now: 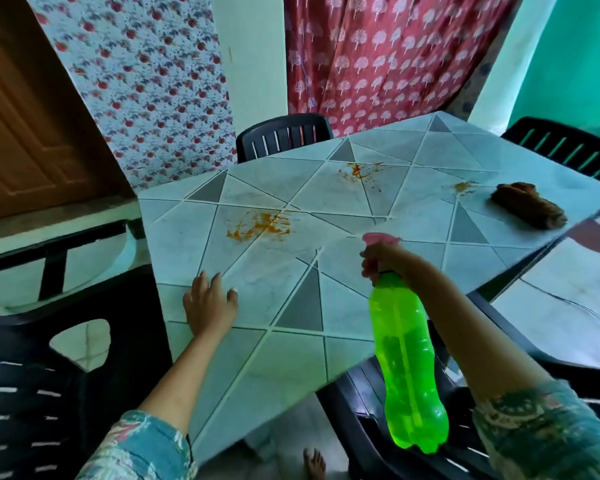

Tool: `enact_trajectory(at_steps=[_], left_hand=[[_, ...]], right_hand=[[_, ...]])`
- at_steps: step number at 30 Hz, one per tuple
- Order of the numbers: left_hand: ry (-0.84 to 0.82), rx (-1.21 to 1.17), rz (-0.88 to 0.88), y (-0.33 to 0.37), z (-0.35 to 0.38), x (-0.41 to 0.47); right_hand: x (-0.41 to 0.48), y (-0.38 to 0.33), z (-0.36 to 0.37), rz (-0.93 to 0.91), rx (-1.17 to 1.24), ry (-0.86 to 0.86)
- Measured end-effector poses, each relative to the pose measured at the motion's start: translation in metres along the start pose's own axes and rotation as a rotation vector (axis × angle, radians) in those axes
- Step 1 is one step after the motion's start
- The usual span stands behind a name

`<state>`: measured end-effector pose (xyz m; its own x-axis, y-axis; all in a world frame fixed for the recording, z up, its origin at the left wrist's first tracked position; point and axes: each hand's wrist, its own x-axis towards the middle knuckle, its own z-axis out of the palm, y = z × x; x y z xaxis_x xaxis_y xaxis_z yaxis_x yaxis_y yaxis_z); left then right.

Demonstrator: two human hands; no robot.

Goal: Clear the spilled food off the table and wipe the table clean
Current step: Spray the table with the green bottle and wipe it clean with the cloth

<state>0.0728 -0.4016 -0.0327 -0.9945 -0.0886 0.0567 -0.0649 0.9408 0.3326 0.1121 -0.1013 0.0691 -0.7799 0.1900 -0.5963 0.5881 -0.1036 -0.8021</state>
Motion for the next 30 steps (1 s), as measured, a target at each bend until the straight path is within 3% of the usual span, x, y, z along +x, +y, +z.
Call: enact_trajectory(at_steps=[4, 9, 19, 27, 30], left_hand=[[0.001, -0.005, -0.025, 0.003, 0.011, -0.023], [-0.009, 0.075, -0.028, 0.002, 0.011, -0.046], [-0.047, 0.134, -0.096, -0.035, 0.008, -0.088], [-0.027, 0.123, -0.125, -0.026, 0.011, -0.091], [-0.018, 0.099, -0.153, -0.015, 0.013, -0.098]], right_hand=[[-0.017, 0.032, -0.011, 0.017, 0.004, 0.067], [-0.049, 0.045, 0.022, 0.039, -0.046, -0.152], [-0.051, 0.082, 0.099, 0.074, -0.141, -0.372], [-0.039, 0.094, 0.014, 0.006, 0.069, -0.042], [-0.040, 0.095, -0.024, -0.003, 0.200, -0.005]])
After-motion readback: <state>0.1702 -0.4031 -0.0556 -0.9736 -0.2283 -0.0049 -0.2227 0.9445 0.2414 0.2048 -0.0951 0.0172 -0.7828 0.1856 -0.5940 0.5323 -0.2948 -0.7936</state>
